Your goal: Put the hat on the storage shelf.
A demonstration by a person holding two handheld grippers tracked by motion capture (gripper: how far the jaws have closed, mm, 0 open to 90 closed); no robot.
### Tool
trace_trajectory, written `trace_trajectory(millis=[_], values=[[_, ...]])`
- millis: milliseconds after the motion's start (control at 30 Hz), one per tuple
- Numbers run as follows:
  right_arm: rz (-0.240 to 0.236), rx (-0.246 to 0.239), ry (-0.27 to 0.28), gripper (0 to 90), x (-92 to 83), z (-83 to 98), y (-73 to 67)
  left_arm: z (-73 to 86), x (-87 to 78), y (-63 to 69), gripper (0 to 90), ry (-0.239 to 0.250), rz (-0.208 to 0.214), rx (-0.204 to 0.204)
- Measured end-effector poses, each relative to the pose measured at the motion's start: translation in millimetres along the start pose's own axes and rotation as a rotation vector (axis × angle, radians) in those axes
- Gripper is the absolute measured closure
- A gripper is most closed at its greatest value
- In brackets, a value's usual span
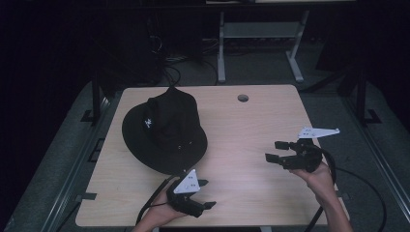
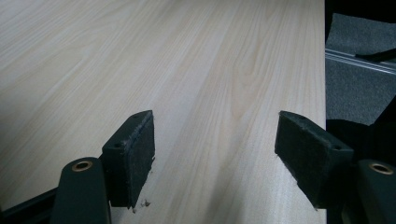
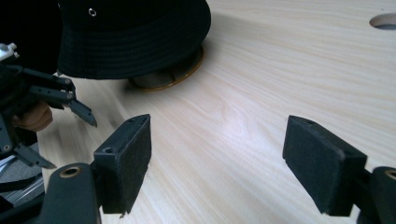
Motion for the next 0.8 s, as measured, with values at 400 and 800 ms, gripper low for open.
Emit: trace_trajectory(millis=[400, 800], values=[[0.020, 0.009, 0.018, 22.4, -19.1, 25.6, -1.1, 0.3, -0.3, -0.3, 28.1, 0.001, -0.004, -0.003], [0.036, -0.006, 0.060, 20.5, -34.1, 48.4, -17.8, 0.2, 2.3, 2.7, 28.0, -0.002, 0.002, -0.001]])
Point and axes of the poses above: each handheld gripper's, and its own axes: x roughly forward along the jaws, z roughly out of its underside, y roughly to its right, the point moved 8 cm from there along x, roughly forward along the jaws, and after that the axes turned 13 degrees about y, right-handed, at the moved point
